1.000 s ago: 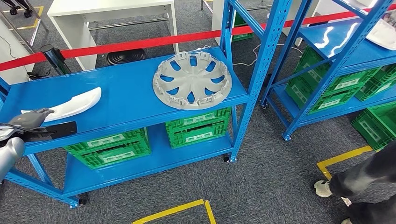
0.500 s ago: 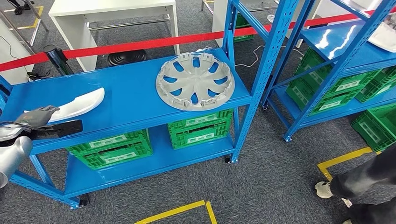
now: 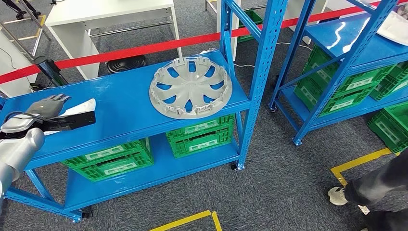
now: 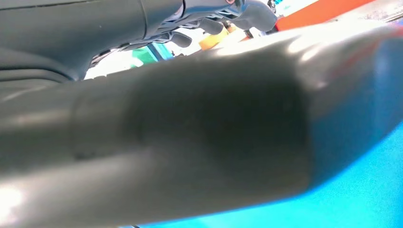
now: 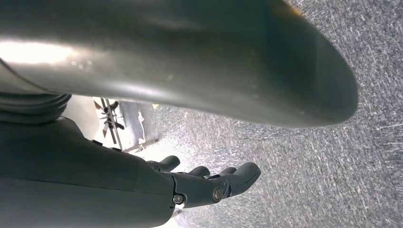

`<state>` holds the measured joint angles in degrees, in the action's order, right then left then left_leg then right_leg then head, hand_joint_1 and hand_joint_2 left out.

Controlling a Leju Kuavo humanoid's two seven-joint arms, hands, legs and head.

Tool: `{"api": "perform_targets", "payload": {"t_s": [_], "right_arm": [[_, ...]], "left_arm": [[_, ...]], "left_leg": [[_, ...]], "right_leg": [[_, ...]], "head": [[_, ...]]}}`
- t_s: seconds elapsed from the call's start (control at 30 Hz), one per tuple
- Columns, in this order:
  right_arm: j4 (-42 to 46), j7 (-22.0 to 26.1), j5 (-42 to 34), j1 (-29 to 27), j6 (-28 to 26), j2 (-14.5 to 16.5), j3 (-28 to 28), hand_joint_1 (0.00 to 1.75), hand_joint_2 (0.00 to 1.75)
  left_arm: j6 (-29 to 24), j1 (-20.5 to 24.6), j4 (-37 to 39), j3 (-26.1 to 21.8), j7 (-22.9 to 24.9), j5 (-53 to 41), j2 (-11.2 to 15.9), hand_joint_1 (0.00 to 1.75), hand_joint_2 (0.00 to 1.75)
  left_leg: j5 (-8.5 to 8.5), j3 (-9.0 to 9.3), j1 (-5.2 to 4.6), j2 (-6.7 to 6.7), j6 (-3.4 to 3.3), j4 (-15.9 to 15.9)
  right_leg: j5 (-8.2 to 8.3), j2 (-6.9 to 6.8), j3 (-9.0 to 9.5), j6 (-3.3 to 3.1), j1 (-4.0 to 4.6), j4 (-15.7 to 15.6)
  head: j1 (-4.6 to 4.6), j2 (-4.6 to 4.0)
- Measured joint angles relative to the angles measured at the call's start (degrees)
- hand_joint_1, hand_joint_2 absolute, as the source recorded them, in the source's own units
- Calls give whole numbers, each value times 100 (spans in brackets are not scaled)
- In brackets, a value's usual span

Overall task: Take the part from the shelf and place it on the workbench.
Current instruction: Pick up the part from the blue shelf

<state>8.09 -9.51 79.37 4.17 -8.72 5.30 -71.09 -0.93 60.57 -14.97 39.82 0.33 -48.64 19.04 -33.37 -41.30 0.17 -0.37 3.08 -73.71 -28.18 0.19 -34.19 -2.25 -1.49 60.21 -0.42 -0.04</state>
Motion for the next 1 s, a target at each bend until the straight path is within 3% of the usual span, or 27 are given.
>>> {"api": "perform_targets", "payload": {"t_s": [0.03, 0.07, 0.13, 0.2, 0.3, 0.47, 0.77, 1.0], "right_arm": [[0, 0, -7, -6, -4, -1, 0, 0, 0], [0, -1, -10, -11, -6, -2, 0, 0, 0], [-1, -2, -12, -16, -7, -2, 0, 0, 0], [0, 18, -14, -14, -9, -2, -1, 0, 0], [0, 61, -16, -21, -17, -8, -1, 0, 0], [-1, 60, -18, -20, -7, -20, -1, 0, 0], [-1, 61, -20, -21, -1, -25, -1, 0, 0], [-1, 60, 14, -29, 58, -63, -1, 0, 0]], "left_arm": [[-1, -2, 3, -7, 2, -3, -21, 0, 0], [-2, -3, 5, -10, 2, -5, -41, 0, 0], [-5, 12, 5, -19, 2, -9, -65, 0, 0], [-9, 44, 6, -40, 3, -12, -76, 0, 0], [-13, 62, 8, -60, 2, -14, -107, 0, 0], [-41, 57, 9, -88, -23, -15, -121, 0, 0], [-78, 56, 9, -105, -43, -7, -119, 0, 0], [-253, -3, -6, -296, -693, -111, 64, 0, 0]], "left_leg": [[24, -126, 8, 2, 5, -157], [166, -137, 15, 3, 2, -88], [654, 139, 18, 5, -34, 623], [906, 451, -9, 3, -90, 1281], [890, 557, -22, -9, -123, 1508], [864, 568, -24, -21, -169, 1516], [860, 569, -24, -21, -181, 1516], [859, 574, -28, -17, -206, 1512]], "right_leg": [[-23, 3, 24, -3, 0, 1], [-50, 6, 58, 1, 0, 1], [-114, 14, 146, 23, 0, -1], [-161, 26, 189, 70, 11, -2], [-167, 18, 186, 93, 41, -19], [-163, 2, 250, 93, 47, -105], [-159, 2, 258, 109, 47, -120], [-141, 2, 271, 181, 47, -149]], "head": [[-1, 0], [-2, 0], [-2, 0], [-1, 0], [4, 0], [7, 0], [6, 0], [4, 0]]}}
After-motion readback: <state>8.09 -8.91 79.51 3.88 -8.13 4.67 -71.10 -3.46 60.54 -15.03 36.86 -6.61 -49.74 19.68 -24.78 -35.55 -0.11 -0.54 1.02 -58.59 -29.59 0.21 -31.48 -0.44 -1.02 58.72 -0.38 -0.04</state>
